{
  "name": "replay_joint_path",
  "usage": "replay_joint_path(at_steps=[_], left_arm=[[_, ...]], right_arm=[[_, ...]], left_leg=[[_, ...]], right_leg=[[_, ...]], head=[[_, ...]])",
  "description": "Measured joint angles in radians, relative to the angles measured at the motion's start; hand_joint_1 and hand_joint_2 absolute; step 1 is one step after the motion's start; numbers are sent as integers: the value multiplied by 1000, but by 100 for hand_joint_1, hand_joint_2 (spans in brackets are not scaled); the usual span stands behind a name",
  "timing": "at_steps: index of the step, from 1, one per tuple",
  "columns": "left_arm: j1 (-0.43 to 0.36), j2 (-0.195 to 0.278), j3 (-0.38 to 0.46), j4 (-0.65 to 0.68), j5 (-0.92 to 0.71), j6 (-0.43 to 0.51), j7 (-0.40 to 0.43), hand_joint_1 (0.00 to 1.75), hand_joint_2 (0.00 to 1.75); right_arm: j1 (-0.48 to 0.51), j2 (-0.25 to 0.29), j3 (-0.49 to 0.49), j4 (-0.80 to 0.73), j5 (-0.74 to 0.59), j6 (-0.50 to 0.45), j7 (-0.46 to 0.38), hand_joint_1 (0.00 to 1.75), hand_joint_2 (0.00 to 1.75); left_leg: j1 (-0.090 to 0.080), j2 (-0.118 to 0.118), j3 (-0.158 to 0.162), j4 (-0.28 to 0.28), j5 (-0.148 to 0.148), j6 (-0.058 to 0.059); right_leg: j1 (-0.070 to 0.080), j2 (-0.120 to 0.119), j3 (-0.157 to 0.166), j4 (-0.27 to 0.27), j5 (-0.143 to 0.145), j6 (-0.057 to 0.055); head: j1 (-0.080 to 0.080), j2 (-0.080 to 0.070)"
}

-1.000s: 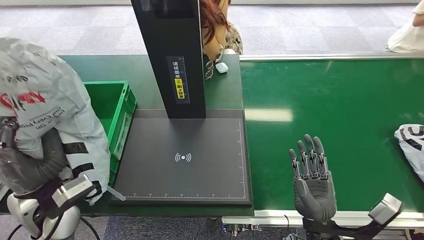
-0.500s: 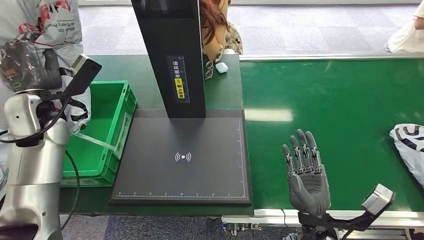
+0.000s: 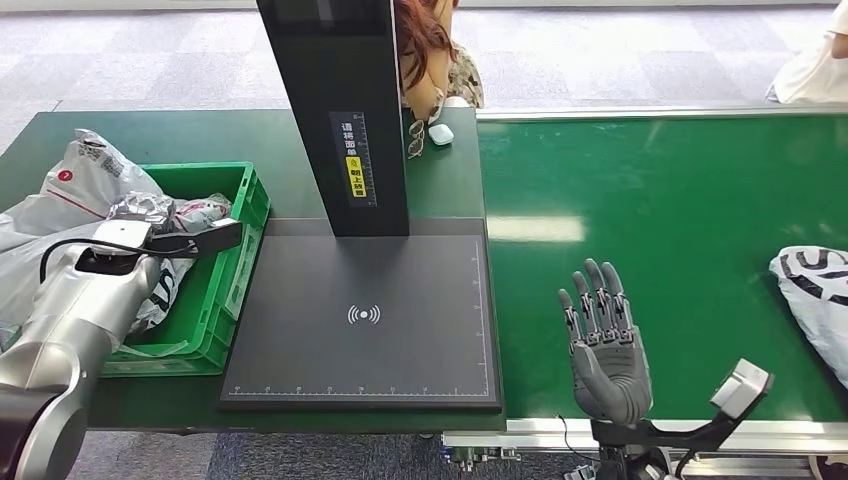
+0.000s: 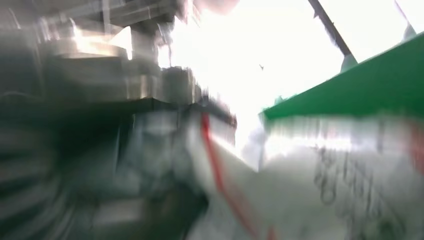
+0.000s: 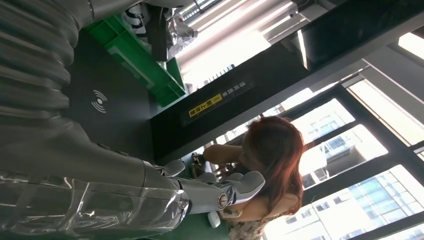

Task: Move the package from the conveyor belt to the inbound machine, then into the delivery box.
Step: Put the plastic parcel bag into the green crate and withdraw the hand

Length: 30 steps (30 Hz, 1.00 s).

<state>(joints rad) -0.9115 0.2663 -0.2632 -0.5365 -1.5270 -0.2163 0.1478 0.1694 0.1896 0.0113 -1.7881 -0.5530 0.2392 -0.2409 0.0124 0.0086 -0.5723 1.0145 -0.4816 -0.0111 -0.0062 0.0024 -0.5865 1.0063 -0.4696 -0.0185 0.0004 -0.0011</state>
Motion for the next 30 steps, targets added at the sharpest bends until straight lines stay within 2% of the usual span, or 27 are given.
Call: replay_joint_path(at_steps=[2,6,9,12,14,17,21,26,30], left_arm=[[-2,10,-22,21,0,-15,-22,168,175],[-4,21,-52,41,6,-17,-37,0,175],[-1,20,-56,42,42,40,-28,0,175],[19,11,-47,23,132,184,-32,0,175],[52,4,-32,-37,221,285,-42,0,175],[125,2,-2,-205,380,395,-61,0,175],[260,1,44,-485,521,487,-91,0,175],[449,-29,92,-813,547,615,-136,0,175],[615,-83,129,-1050,582,811,-234,0,175]], right_arm=[[-6,0,0,9,-4,-3,-2,0,175],[-13,0,0,25,-9,-13,-3,0,175],[-12,0,0,31,-10,-23,-5,0,175],[1,0,-2,25,-9,-34,-4,0,175],[16,0,-4,12,-8,-37,-3,0,175],[35,0,-8,-8,-8,-43,-1,0,175],[54,4,-11,-25,-8,-48,-2,0,175],[75,15,-21,-48,7,-47,-3,0,175],[93,19,-25,-64,27,-53,-3,0,175]], left_leg=[[0,-1,1,-1,0,0],[-1,0,6,-1,-1,-1],[-1,0,7,-1,0,-1],[0,-2,7,-1,1,-1],[0,-3,6,-1,2,-1],[0,-2,4,-1,1,-1],[-1,-1,3,-1,0,-1],[-1,-1,2,-1,-2,-1],[-1,1,2,-1,-3,0]], right_leg=[[0,-1,1,0,0,0],[0,0,5,0,0,0],[0,0,6,0,0,0],[0,-2,5,0,0,-1],[0,-3,5,1,0,-1],[0,-2,4,1,0,-1],[0,-1,2,1,0,0],[0,-1,1,0,-1,0],[-1,0,1,0,-2,1]], head=[[0,0],[0,0],[0,0],[0,0],[0,0],[0,0],[0,0],[0,0],[0,0]])
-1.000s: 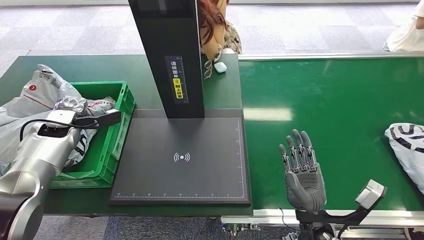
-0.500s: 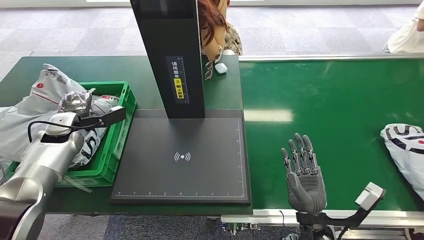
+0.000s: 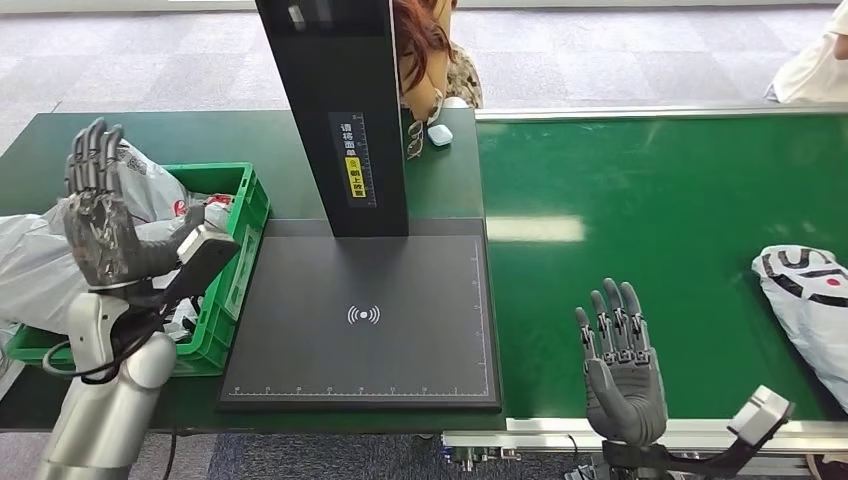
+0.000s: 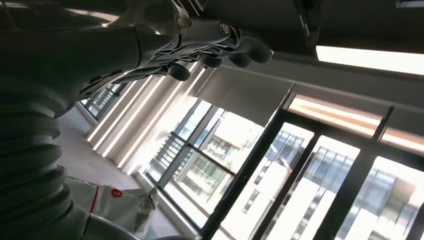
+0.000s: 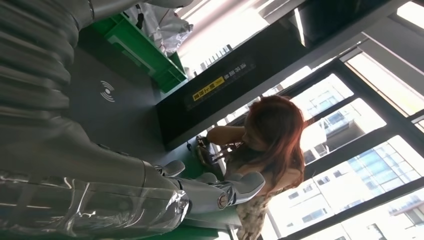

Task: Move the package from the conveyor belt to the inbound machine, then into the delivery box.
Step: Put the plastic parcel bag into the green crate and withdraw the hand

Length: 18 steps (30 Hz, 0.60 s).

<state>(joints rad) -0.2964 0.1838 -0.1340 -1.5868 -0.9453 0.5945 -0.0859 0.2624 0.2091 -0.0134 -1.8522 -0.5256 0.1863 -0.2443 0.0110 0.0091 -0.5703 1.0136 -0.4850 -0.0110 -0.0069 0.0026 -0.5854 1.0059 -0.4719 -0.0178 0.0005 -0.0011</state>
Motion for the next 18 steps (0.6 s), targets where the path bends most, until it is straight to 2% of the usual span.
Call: replay_joint_path(at_steps=[4,5,7,10,11,14,18], left_arm=[[157,-65,23,-178,173,93,-182,0,175],[194,-82,25,-211,243,87,-228,0,175],[263,-111,17,-260,379,11,-261,0,175],[343,-140,-9,-288,537,-170,-244,0,175],[364,-153,-16,-289,580,-229,-234,0,175],[416,-193,-41,-278,656,-378,-195,0,175],[449,-235,-77,-259,581,-424,-175,0,175]], right_arm=[[9,0,0,-10,61,-53,-16,0,175],[10,0,1,-13,90,-75,-24,0,175],[15,0,2,-17,155,-115,-41,0,175],[22,-3,3,-18,226,-140,-58,0,44],[22,-6,5,-17,241,-135,-62,0,44],[19,-21,26,-3,297,-108,-75,0,175],[2,-41,88,39,376,-85,-94,0,175]], left_leg=[[0,-1,0,0,-1,0],[0,-1,0,0,-1,1],[0,-1,0,0,-1,1],[0,-1,0,0,-1,1],[0,-1,0,0,-1,1],[0,-2,0,0,-1,1],[0,-2,0,0,-1,1]], right_leg=[[0,0,0,0,-1,1],[0,0,0,0,-1,1],[0,-1,0,-1,-2,1],[0,-2,0,-1,-2,1],[0,-2,0,-1,-2,1],[0,-2,0,-1,-2,1],[0,-2,1,-1,-2,1]], head=[[0,0],[0,0],[0,0],[0,0],[0,0],[0,0],[0,0]])
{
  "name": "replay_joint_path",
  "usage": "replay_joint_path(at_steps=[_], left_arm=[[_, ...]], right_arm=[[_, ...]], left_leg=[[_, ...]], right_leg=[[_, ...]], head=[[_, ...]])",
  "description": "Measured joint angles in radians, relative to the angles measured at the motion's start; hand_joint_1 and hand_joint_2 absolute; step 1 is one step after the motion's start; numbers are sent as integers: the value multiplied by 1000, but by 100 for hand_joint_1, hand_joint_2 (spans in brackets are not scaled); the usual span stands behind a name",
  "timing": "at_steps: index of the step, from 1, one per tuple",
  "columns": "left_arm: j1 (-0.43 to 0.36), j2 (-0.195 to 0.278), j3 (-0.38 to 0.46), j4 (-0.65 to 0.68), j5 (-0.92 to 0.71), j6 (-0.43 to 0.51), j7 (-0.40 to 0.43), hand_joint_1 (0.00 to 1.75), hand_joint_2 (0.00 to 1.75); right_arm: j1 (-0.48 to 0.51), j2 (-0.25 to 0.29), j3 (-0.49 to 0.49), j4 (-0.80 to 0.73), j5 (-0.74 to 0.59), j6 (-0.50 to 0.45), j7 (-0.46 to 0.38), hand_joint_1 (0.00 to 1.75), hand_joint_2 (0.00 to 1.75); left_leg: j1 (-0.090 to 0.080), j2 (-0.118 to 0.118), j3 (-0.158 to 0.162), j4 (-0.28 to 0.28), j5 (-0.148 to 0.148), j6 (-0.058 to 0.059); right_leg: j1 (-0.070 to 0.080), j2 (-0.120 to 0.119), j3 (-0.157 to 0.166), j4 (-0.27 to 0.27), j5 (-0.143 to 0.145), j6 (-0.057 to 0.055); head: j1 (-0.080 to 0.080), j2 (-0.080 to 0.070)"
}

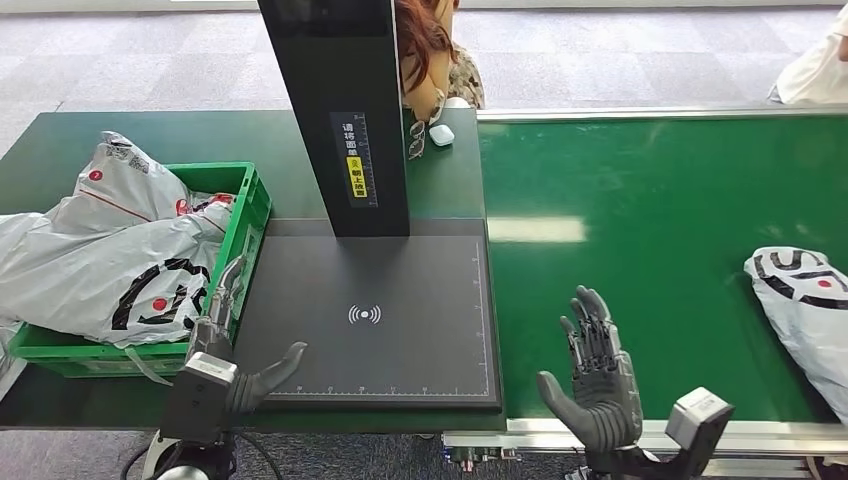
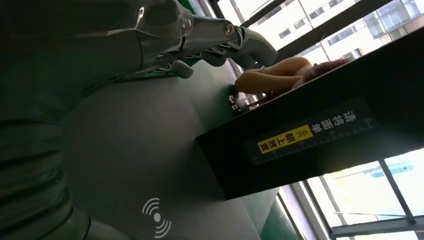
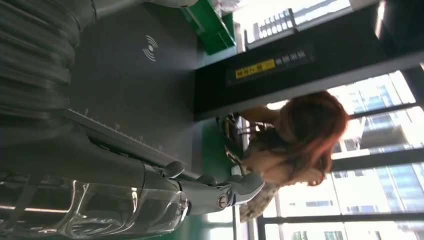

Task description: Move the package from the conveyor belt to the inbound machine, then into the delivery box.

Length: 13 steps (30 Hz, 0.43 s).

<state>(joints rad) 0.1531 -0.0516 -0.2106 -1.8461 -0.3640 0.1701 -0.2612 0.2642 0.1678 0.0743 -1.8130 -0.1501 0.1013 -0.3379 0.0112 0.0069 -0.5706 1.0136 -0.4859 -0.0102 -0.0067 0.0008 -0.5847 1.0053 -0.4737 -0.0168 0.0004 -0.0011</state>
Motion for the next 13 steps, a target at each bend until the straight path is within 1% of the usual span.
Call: replay_joint_path(at_steps=[4,13], left_arm=[[16,-14,-9,-3,-71,-2,21,0,175],[53,-29,-8,-17,-99,-30,29,0,175]], right_arm=[[-17,-13,42,36,37,17,-4,0,175],[-64,-24,48,75,62,40,2,0,175]], left_leg=[[0,-1,0,0,0,0],[0,-1,0,0,0,0]], right_leg=[[0,0,0,0,0,0],[0,-1,0,0,0,0]], head=[[0,0],[0,0]])
